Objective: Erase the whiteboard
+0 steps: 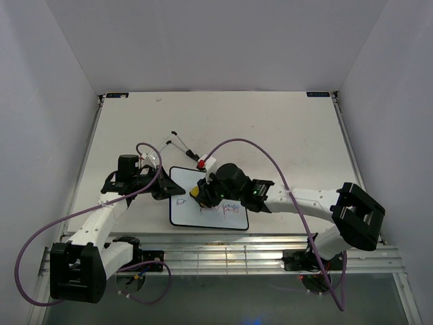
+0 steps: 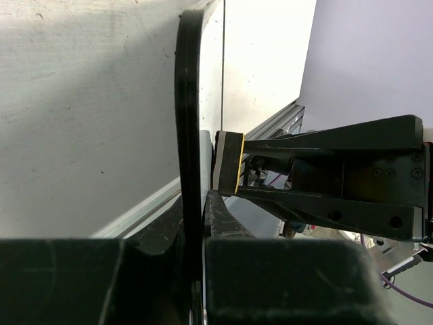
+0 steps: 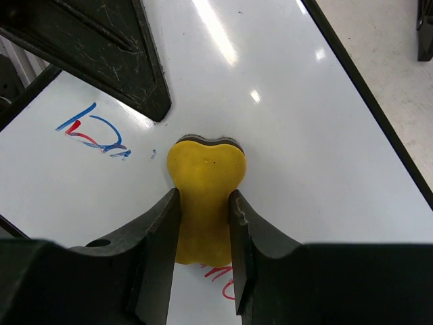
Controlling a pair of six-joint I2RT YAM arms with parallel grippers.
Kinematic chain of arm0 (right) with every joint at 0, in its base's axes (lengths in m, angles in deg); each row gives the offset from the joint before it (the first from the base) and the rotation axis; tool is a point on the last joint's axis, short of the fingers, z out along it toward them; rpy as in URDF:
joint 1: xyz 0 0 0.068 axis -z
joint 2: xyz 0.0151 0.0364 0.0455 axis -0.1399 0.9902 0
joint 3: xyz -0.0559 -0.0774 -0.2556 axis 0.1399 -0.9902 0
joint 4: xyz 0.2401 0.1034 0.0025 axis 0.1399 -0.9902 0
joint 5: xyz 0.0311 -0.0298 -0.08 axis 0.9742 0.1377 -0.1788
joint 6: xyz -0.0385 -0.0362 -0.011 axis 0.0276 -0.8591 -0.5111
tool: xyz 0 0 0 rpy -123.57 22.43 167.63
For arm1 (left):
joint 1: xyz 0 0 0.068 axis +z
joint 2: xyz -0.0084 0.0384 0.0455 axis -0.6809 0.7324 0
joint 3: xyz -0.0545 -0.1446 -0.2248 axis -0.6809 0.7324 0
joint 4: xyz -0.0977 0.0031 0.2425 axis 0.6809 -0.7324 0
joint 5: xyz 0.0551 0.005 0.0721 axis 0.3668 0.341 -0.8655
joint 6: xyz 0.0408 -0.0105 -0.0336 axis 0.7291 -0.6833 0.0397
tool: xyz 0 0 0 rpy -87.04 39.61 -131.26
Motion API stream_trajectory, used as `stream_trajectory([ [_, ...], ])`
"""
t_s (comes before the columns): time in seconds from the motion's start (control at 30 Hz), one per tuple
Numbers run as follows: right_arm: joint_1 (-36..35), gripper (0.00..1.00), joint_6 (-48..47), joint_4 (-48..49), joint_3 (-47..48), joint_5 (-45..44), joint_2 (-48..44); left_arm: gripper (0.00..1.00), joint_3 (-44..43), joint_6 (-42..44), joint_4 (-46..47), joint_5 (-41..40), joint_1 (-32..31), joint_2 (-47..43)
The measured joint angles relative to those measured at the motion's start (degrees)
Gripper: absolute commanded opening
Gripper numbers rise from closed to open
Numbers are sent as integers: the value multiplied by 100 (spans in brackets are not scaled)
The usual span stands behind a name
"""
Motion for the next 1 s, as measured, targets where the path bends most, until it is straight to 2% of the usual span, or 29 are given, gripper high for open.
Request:
stream_trajectory([
  [0.13,-42,24,-4,-136,72,83,2,0,0,-9,-35,9,0,0],
  [0.53,-400,24,-232,-1550,1029,-125,289,0,4,26,-179,74,-7,-22],
  [1.0,-553,24,33,-2048,1692,-4,640,0,15,66,-219,70,-15,-42],
])
